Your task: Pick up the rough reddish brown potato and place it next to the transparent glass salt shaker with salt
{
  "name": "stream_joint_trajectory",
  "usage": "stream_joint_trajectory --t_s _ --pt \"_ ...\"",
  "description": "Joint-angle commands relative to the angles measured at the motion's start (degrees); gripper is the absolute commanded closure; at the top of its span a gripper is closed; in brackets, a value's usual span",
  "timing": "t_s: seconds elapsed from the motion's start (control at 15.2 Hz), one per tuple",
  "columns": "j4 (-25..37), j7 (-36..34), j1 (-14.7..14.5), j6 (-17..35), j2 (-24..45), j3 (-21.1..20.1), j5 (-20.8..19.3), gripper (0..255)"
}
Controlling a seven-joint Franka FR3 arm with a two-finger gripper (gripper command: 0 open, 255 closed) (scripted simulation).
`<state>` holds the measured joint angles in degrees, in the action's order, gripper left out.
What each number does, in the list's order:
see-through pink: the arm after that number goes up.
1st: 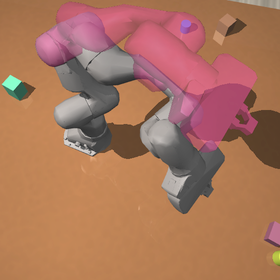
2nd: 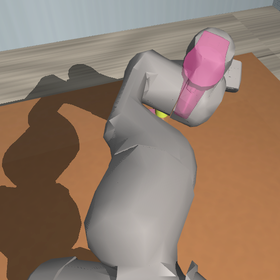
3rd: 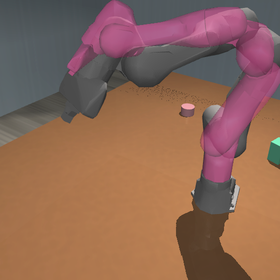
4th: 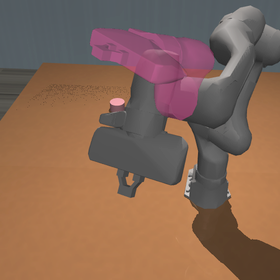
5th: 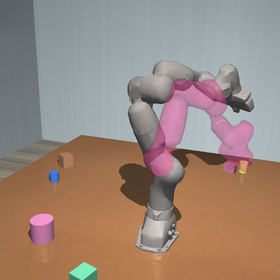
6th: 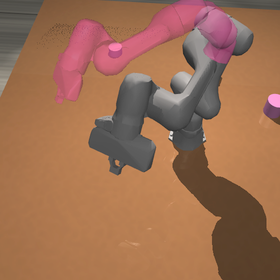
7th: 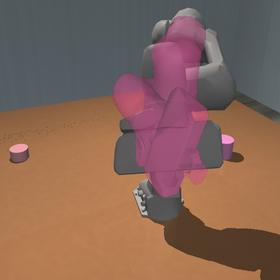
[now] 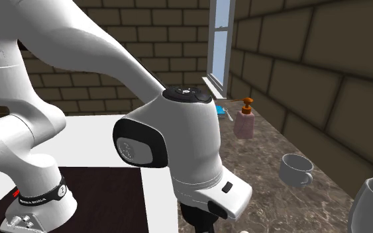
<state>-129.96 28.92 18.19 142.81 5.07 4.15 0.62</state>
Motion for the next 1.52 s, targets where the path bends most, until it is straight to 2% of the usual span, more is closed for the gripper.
stream_joint_trajectory --t_s 0.0,0.46,0.99,1.06,1.39,1.45 --pt "-0.45 0.15 0.03 1.59 1.11 -0.01 0.16 255" --pt "-1.54 0.57 0.14 6.65 5.09 -0.17 0.75 255" --pt "-1.54 0.55 0.19 6.65 5.09 -0.22 0.73 255" --pt "-1.63 0.56 0.2 6.69 5.05 -0.22 0.74 0" --pt "-1.54 0.56 0.19 6.65 5.09 -0.22 0.73 0" --pt "-1.59 0.38 0.14 4.96 3.35 -0.14 0.48 0"
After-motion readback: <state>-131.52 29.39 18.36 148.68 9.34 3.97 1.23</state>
